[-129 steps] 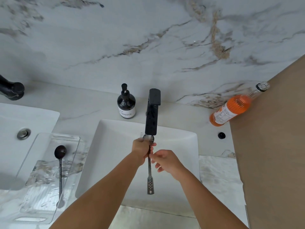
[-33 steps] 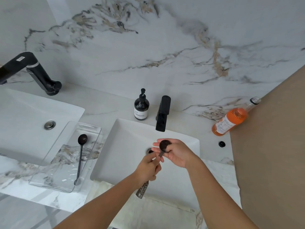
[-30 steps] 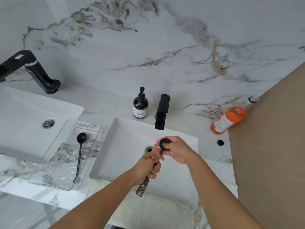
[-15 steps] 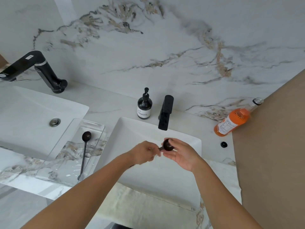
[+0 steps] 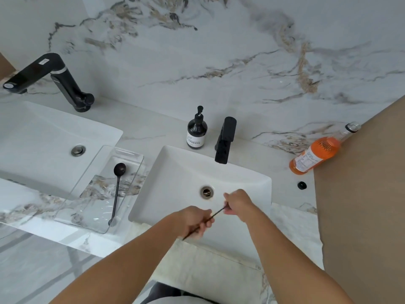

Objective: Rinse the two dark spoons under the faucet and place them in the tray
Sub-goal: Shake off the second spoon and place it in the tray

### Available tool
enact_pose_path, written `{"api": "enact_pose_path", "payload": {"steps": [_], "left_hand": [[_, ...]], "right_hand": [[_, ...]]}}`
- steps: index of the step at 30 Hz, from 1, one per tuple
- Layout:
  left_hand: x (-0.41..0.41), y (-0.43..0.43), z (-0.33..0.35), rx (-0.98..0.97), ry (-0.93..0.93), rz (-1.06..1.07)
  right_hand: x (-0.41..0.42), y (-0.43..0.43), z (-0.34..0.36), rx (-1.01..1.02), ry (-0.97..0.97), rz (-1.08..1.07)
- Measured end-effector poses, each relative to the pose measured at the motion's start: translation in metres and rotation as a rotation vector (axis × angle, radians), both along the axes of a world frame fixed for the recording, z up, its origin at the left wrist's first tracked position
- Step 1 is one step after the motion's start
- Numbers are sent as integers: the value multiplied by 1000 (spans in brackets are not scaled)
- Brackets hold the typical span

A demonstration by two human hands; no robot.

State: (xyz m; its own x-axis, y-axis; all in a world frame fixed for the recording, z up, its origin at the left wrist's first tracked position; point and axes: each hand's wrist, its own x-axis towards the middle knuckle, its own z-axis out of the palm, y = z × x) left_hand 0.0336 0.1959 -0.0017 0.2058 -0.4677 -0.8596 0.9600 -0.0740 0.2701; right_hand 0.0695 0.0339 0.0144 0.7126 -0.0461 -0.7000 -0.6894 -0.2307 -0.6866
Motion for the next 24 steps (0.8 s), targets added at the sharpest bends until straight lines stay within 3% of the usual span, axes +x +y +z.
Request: {"api": "enact_pose_path", "payload": {"steps": [1,2,5,7,10,13,14,17,18,21,24], "left_hand": [[-3,-2,-4,102,4,-26],[-4,-5,-6,111,6,-28],[-4,-11,-3,-64,-16,110],[-3,-7,5,-208,-62,146],[6,17,10,-460,-160,-55],[10,54,3,-650,-38,-183],[8,62,-1,-570,38,-227],[5,63,-18,157,-97,-624],[6,58,-19,226,-109,-640],[17,39,-12,11,7,-482],[16,31,-6,210,-66,-671]], "right_hand": [[0,6,-2,-259,31,24],[4,13,2,-356,15,50],[23,28,28,-441,-156,192],[30,27,41,-366,-222,175],[18,11,52,15,-121,12],[0,-18,43,156,-50,-119],[-6,-26,38,149,-15,-157],[-21,-43,21,127,83,-246],[-25,-46,18,123,97,-264],[-31,-53,12,125,102,-305],[-34,-55,11,137,117,-287]]}}
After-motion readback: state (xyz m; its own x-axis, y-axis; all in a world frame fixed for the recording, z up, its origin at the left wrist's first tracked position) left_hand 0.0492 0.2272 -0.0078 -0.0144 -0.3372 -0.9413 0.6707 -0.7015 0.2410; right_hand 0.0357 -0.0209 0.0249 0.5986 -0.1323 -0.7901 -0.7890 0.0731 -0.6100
